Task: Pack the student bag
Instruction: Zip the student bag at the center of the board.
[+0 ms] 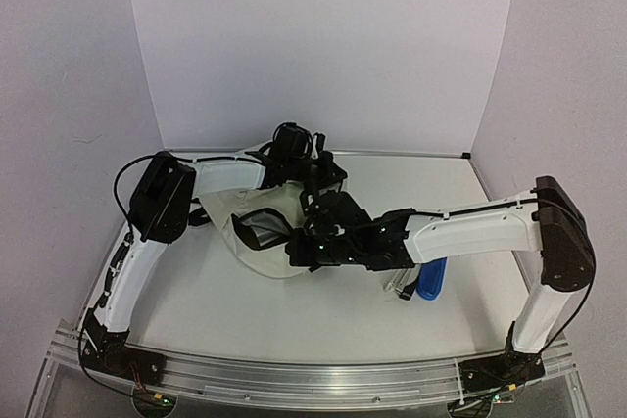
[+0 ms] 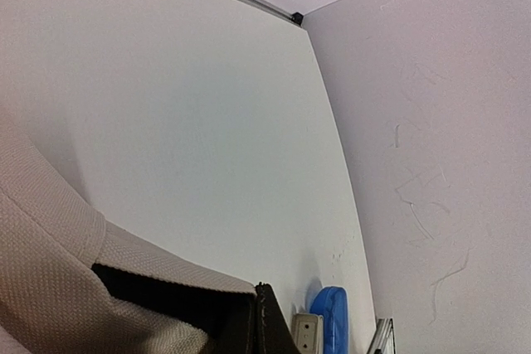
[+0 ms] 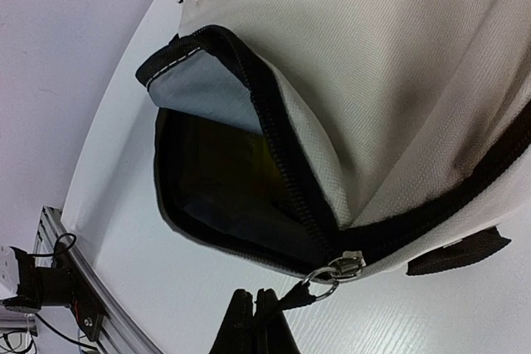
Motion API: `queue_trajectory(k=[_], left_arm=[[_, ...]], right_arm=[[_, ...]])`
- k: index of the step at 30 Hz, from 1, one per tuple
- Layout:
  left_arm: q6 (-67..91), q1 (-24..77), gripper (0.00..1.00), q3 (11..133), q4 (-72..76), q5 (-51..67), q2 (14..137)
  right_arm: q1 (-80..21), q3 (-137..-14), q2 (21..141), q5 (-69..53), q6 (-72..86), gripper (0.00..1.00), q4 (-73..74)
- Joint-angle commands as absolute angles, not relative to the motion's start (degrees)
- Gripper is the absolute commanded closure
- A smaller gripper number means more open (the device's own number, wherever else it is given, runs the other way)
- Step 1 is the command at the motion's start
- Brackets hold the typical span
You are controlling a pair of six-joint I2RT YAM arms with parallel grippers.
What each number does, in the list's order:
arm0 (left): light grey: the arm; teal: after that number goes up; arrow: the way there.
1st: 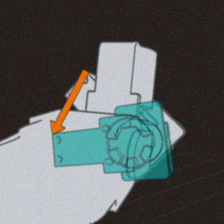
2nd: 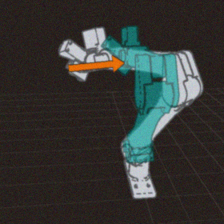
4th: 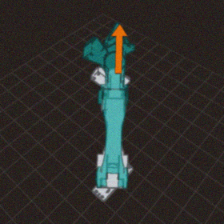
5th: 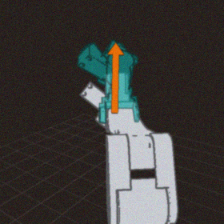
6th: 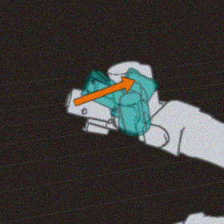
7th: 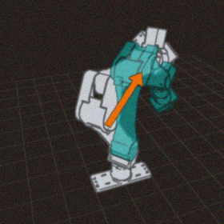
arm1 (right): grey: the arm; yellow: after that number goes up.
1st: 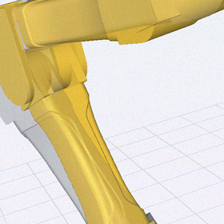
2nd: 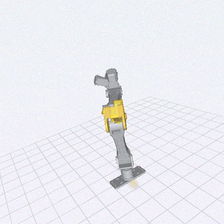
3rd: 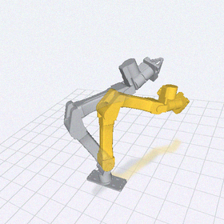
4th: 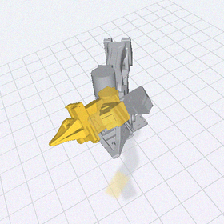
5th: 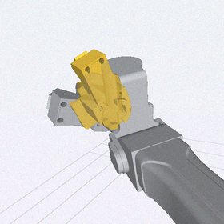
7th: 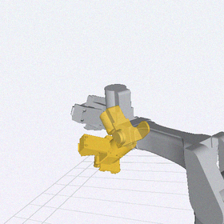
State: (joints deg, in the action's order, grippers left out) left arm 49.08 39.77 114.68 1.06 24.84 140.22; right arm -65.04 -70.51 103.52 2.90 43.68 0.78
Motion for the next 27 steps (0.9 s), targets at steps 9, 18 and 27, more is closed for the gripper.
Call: queue_trajectory(k=[9,18,27], left_arm=[[42.8,37.3,1.00,120.2,6.3,6.0,142.1],[33.3,35.1,0.56,113.5,1.7,22.2,128.1],[16.4,33.9,0.19,97.1,-11.1,21.3,109.0]], right_arm=[[-69.1,-73.7,101.7,4.7,45.8,1.00,-5.9],[-64.2,-67.6,99.1,4.2,47.5,1.00,-6.0],[-61.3,-65.8,97.7,3.4,47.0,1.00,-6.2]])
